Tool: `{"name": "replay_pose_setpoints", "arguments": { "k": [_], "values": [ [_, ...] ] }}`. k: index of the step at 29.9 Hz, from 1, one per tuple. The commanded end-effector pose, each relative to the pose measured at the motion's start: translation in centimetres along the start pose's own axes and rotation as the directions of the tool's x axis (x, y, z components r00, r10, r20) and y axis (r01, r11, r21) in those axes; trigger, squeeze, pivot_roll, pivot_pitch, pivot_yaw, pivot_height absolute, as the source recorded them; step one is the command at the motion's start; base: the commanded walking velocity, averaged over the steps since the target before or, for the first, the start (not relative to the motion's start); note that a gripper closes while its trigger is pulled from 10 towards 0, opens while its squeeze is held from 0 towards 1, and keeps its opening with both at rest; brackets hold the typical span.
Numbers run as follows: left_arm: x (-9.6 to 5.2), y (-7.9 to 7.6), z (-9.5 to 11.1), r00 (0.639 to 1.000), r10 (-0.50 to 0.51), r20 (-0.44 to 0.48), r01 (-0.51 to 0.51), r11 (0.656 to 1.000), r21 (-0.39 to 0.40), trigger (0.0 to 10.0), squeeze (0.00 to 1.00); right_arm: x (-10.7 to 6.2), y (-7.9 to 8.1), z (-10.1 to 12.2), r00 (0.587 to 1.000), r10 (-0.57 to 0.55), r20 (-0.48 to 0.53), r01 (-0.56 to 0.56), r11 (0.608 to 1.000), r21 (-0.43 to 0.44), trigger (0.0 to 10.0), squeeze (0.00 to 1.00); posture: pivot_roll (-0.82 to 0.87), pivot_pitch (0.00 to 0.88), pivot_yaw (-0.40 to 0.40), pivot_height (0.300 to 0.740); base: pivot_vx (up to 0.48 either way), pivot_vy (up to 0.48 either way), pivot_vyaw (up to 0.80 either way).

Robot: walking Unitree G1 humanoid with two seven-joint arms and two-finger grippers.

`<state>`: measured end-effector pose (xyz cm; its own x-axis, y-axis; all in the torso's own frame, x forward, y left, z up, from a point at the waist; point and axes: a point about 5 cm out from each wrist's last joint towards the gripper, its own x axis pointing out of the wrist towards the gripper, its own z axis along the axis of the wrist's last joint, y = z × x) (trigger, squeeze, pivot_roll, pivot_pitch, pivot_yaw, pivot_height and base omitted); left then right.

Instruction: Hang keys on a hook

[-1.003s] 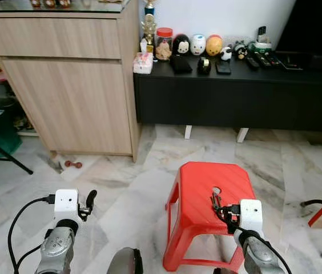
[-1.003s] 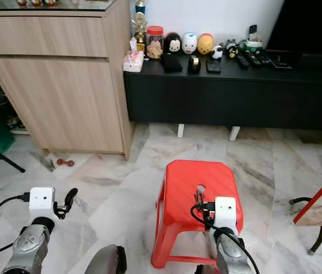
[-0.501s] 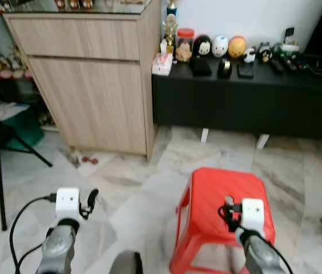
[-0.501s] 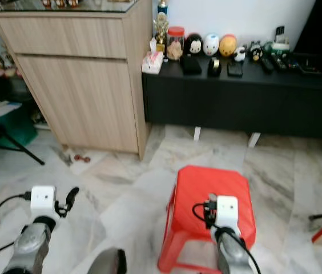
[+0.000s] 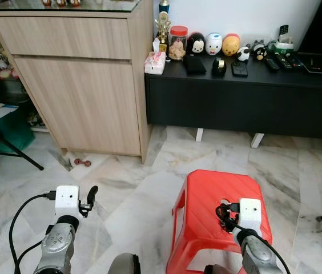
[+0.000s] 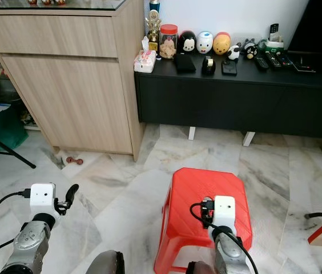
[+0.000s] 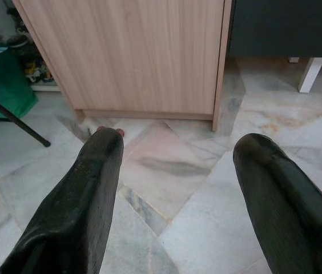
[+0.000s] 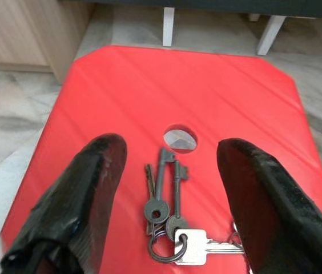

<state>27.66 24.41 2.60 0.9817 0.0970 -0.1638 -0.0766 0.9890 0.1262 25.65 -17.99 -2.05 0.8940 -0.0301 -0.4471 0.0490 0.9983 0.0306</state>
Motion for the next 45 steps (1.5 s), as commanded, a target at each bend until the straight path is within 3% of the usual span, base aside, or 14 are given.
{"name": "replay_pose_setpoints", "arguments": {
  "k": [1,6,24,45],
  "values": [
    [-0.20,0.14,-0.32,1.000,0.006,-0.012,-0.006,1.000,-0.004,10.0,0.00,0.07,-0.04,0.05,1.000,0.009,-0.001,-0.009,1.000,-0.019,10.0,0.00,0.15,0.000,-0.019,0.622,0.000,0.000,0.00],
    [-0.19,0.07,-0.30,1.000,0.006,-0.010,-0.006,1.000,-0.007,10.0,0.00,0.00,-0.08,-0.28,1.000,0.002,-0.017,-0.002,1.000,-0.028,10.0,0.00,0.16,0.000,-0.021,0.622,0.000,0.000,0.56],
    [-0.19,0.12,-0.20,1.000,0.006,-0.004,-0.006,1.000,0.003,10.0,0.00,-0.03,-0.04,-0.68,0.999,-0.005,-0.036,0.004,1.000,-0.025,10.0,0.00,0.15,0.000,-0.016,0.622,0.000,0.000,0.00],
    [-0.08,0.01,-0.07,1.000,0.007,-0.001,-0.006,1.000,0.009,10.0,0.00,-0.06,-0.13,-0.90,0.999,-0.006,-0.048,0.005,1.000,-0.026,10.0,0.00,0.15,0.000,-0.018,0.622,0.275,0.000,0.00]
  ]
}}
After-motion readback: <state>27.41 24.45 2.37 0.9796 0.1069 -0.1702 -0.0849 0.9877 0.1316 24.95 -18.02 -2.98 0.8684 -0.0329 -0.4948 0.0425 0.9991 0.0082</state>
